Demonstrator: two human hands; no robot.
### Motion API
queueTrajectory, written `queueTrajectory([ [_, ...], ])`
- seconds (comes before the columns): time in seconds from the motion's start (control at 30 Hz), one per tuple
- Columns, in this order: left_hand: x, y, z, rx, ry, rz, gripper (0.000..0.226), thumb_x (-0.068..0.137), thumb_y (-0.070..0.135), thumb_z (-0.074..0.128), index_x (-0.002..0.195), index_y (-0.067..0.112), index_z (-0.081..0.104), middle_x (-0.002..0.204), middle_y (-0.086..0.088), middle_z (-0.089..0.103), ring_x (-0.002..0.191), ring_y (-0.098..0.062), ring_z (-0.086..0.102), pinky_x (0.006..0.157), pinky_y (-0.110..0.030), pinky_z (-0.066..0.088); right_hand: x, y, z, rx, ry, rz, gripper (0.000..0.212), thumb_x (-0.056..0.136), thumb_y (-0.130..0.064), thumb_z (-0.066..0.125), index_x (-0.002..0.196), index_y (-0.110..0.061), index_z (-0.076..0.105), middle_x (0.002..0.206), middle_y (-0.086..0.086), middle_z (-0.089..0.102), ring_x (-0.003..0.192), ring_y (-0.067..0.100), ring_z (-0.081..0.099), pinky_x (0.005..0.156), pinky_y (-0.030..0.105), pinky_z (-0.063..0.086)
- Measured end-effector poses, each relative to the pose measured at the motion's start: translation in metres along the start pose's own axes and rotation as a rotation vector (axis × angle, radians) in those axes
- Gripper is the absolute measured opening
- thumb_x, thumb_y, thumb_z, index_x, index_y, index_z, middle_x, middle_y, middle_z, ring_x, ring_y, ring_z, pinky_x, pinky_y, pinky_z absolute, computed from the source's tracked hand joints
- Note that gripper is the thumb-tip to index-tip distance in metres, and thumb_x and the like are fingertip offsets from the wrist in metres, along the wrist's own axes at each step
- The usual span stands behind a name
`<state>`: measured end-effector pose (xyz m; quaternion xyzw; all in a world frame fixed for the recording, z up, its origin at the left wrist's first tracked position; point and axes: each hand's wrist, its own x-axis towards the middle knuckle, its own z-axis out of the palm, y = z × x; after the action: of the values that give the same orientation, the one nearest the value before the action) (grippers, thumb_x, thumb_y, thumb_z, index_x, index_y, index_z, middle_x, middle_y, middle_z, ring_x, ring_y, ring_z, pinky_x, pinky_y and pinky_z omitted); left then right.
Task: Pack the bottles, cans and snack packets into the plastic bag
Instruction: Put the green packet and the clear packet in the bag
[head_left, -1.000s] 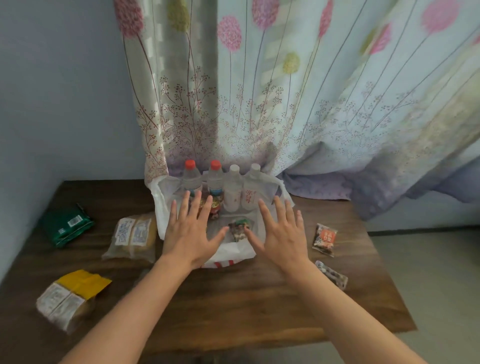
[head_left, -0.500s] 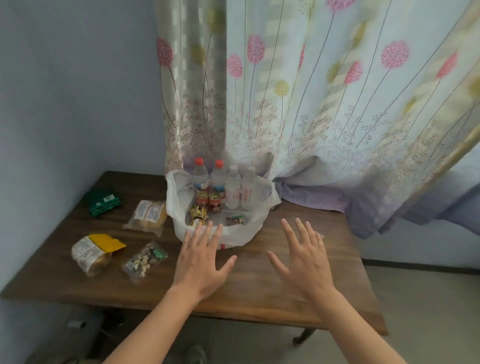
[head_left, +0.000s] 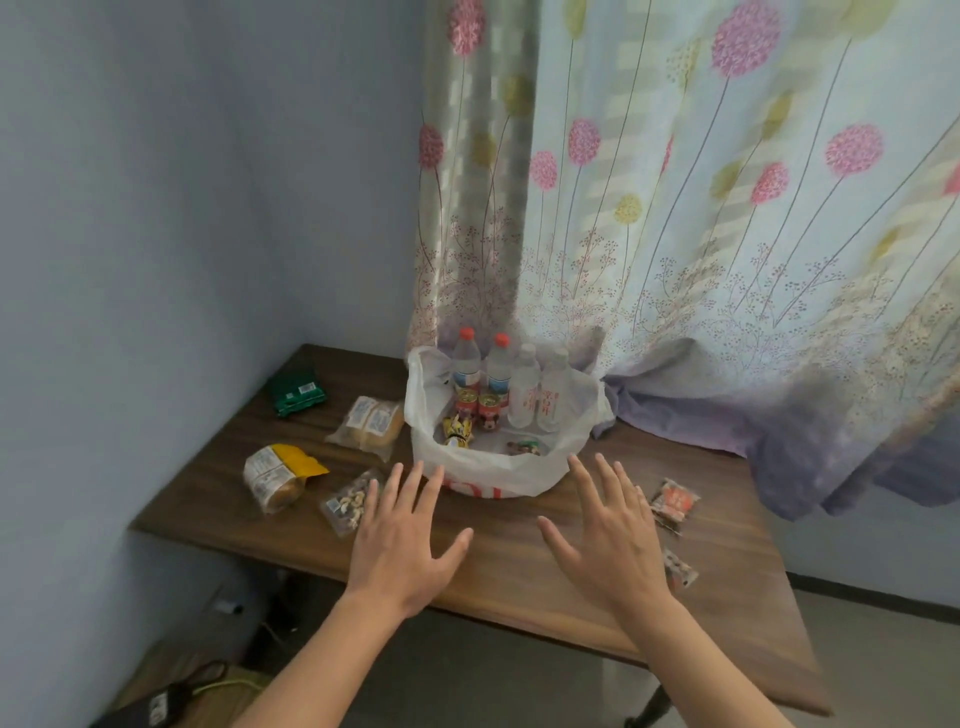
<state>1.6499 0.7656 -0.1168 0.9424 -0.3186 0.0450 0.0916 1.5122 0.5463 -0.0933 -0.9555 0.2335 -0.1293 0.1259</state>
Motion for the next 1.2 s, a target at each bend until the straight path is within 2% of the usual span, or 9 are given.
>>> queueTrajectory([
  [0.23, -0.017, -0.055, -0.022, -0.021, 0.049, -0.141, 0.091, 0.089, 0.082, 0.017, 0.164, 0.031, 0.010, 0.172, 0.000, 0.014, 0.159, -0.020, 0.004, 0.129, -0.046, 0.002, 0.018, -0.058, 0.016, 0.056, -0.044, -0.118, 0.086, 0.092, -0.078, 0.036, 0.164, -0.035, 0.014, 0.170, 0.004, 0.022, 0.158, 0.024, 0.013, 0.127, 0.045, 0.020],
  [0.37, -0.030, -0.095, -0.036, -0.032, 0.065, -0.210, 0.093, 0.088, 0.083, 0.016, 0.164, 0.030, 0.010, 0.172, -0.001, 0.015, 0.159, -0.021, 0.005, 0.129, -0.046, 0.004, 0.030, -0.103, 0.025, 0.126, -0.062, -0.133, 0.087, 0.090, -0.081, 0.030, 0.163, -0.037, 0.015, 0.169, 0.003, 0.023, 0.157, 0.025, 0.020, 0.126, 0.045, 0.024],
  [0.5, -0.040, -0.140, -0.047, -0.016, 0.068, -0.247, 0.094, 0.088, 0.083, 0.018, 0.164, 0.029, 0.013, 0.171, -0.002, 0.019, 0.159, -0.022, 0.009, 0.129, -0.048, 0.007, 0.037, -0.146, 0.038, 0.167, -0.061, -0.130, 0.086, 0.089, -0.083, 0.031, 0.161, -0.037, 0.020, 0.168, 0.003, 0.026, 0.154, 0.026, 0.026, 0.122, 0.045, 0.029],
  [0.6, -0.043, -0.171, -0.052, -0.013, 0.082, -0.273, 0.094, 0.087, 0.083, 0.018, 0.164, 0.029, 0.018, 0.170, -0.002, 0.023, 0.158, -0.023, 0.011, 0.128, -0.047, 0.006, 0.041, -0.175, 0.049, 0.193, -0.045, -0.144, 0.087, 0.087, -0.083, 0.031, 0.161, -0.037, 0.022, 0.166, 0.003, 0.031, 0.151, 0.028, 0.033, 0.119, 0.045, 0.034],
  [0.73, -0.038, -0.202, -0.055, -0.005, 0.098, -0.306, 0.092, 0.088, 0.082, 0.019, 0.164, 0.029, 0.016, 0.171, -0.002, 0.018, 0.159, -0.024, 0.009, 0.127, -0.046, 0.003, 0.048, -0.201, 0.063, 0.196, -0.034, -0.174, 0.083, 0.090, -0.080, 0.037, 0.160, -0.038, 0.023, 0.164, 0.004, 0.034, 0.149, 0.029, 0.036, 0.116, 0.047, 0.039],
  [1.0, -0.019, -0.226, -0.049, -0.032, 0.080, -0.348, 0.088, 0.091, 0.078, 0.026, 0.164, 0.029, 0.016, 0.171, -0.003, 0.017, 0.159, -0.026, 0.011, 0.127, -0.048, 0.006, 0.074, -0.228, 0.087, 0.197, -0.065, -0.176, 0.088, 0.084, -0.091, 0.020, 0.157, -0.043, 0.019, 0.166, 0.003, 0.031, 0.150, 0.029, 0.036, 0.117, 0.050, 0.040],
  [1.2, 0.014, -0.235, -0.032, -0.010, 0.042, -0.384, 0.089, 0.091, 0.080, 0.024, 0.164, 0.030, 0.011, 0.172, -0.001, 0.012, 0.159, -0.024, 0.006, 0.127, -0.046, 0.004, 0.116, -0.236, 0.107, 0.182, -0.105, -0.220, 0.084, 0.088, -0.086, 0.030, 0.159, -0.044, 0.015, 0.169, 0.003, 0.025, 0.153, 0.029, 0.030, 0.118, 0.049, 0.037],
])
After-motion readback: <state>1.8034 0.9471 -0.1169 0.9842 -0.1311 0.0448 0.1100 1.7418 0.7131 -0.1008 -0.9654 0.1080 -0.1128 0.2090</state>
